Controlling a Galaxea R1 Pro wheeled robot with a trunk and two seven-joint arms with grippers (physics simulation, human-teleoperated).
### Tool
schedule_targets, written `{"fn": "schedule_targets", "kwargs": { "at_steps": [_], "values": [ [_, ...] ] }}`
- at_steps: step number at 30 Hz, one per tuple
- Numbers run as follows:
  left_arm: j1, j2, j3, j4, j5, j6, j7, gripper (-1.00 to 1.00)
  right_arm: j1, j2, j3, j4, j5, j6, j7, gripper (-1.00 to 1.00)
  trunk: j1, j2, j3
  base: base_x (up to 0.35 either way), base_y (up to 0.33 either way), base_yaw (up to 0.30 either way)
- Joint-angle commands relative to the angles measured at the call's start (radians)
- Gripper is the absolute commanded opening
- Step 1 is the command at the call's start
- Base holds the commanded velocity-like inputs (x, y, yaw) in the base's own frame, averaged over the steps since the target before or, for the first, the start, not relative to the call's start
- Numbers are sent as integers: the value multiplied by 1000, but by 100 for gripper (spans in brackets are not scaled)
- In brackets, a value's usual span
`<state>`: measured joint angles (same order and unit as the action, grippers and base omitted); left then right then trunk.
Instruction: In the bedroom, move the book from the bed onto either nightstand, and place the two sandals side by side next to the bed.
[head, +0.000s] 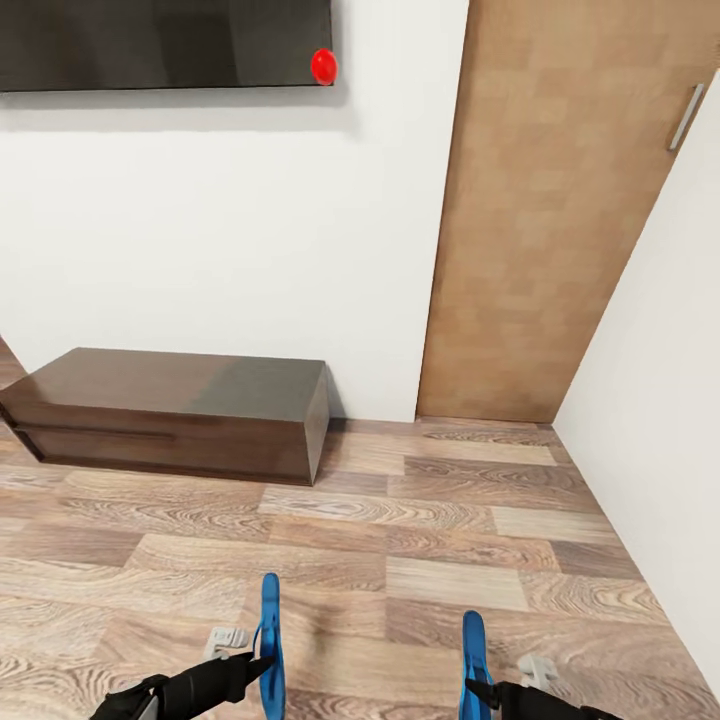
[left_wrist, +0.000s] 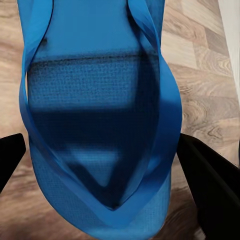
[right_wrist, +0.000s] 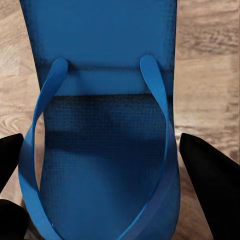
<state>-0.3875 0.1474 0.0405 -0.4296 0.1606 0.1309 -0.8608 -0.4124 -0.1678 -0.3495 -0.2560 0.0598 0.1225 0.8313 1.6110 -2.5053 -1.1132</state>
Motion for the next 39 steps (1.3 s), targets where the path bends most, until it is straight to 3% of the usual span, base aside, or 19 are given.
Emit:
{"fn": "schedule_targets", "kwargs": {
  "at_steps": [1,13,24,35,39],
  "values": [
    [0,0,-4,0,7,10,-3,-100,0,1,-8,-1,6,7,6,-100,-1,0,3,0,0,0],
    [0,-15,-14,0,7,10,-1,-100,0,-8,-8,0,6,6,15,-100,-6,3,50,0,0,0],
    [0,-19,-13,22,8,10,0,-100,0,0,-8,0,11,4,12,-100,-11,5,92,0,0,0],
    [0,-24,-14,59,9,9,14,-100,0,1,-8,0,10,3,11,-100,-53,82,127,0,0,0],
    [1,-40,-13,63,9,8,35,-100,0,0,-8,0,7,3,11,-100,-68,110,139,0,0,0]
  ]
}}
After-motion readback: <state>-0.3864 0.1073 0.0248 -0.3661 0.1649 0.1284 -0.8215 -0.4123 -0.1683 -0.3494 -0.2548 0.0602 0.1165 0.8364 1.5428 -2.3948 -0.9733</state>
